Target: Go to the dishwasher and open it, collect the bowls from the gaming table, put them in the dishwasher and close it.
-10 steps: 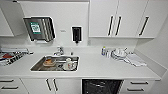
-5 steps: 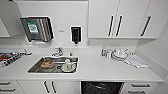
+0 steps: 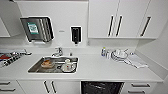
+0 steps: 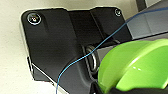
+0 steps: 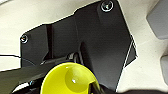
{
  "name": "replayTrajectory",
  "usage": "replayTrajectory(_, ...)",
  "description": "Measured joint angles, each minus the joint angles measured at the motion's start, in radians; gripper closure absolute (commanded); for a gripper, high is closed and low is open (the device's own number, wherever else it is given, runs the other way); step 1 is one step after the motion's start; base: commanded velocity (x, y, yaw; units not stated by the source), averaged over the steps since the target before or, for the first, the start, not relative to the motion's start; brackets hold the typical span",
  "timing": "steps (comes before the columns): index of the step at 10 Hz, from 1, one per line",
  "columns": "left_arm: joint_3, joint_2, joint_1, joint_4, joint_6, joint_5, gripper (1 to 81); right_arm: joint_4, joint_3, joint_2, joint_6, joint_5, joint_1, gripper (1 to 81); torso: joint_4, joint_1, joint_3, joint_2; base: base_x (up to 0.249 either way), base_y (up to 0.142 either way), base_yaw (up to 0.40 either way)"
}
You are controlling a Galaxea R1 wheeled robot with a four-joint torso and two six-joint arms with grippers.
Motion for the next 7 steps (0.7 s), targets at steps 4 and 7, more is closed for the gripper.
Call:
replayTrajectory(4,0.003,-0.055,-0.007,0.001,-0.116,-0.142,81.1,0.001,0.001,-0.009,0.000,0.001,0.006,81.1,0.000,0.000,-0.094,0.000,0.000,0.000,0.000)
replayTrajectory(7,0.004,-0.086,-0.037,0.035,-0.254,-0.227,81.1,0.003,0.003,-0.008,0.004,0.009,0.022,81.1,0.000,0.000,-0.122,0.001,0.000,0.000,0.000)
